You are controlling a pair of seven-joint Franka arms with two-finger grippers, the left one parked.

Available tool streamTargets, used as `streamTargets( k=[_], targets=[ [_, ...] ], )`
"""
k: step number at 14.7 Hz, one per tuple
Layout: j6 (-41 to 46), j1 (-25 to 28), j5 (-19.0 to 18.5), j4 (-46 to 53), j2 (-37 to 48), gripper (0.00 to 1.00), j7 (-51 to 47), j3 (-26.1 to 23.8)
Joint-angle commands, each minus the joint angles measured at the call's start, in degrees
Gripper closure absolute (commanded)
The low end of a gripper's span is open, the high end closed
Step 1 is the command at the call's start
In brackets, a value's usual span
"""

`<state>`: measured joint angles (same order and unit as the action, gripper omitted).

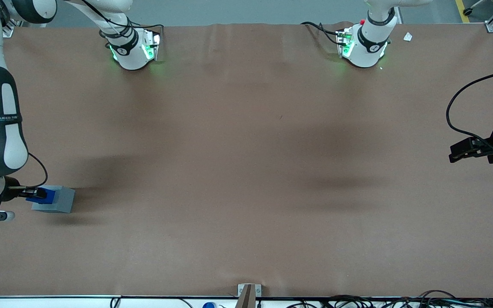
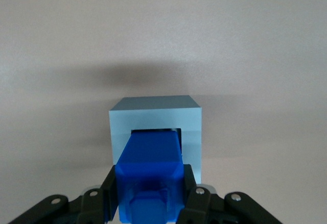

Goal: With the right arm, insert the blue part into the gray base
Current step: 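Lower the blue block into the gray base's opening and press down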

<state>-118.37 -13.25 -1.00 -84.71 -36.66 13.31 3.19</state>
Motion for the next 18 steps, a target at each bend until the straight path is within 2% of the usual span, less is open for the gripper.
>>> streamTargets(
  k=[1, 9, 11, 14, 15, 16, 18],
  targets=[
    [-0.20, -0.90, -0.49, -1.60, 1.06, 1.00, 1.89, -0.64],
    [-0.64, -1.16, -0.49, -1.42, 0.80, 0.99, 1.98, -0.64],
    [-0.90, -1.16, -0.32, -1.16, -0.07, 0.95, 1.89, -0.64],
    [-0.90, -0.11, -0.31, -0.98, -0.43, 0.70, 1.28, -0.64],
    [-0.90, -0.20, -0.40, -0.98, -0.52, 0.51, 1.28, -0.64],
    [-1.16, -0.54, -0.31, -0.98, -0.61, 0.01, 1.36, -0.64],
    [-1.69, -0.81, -0.23, -0.89, -0.43, 0.00, 1.80, -0.64]
  ],
)
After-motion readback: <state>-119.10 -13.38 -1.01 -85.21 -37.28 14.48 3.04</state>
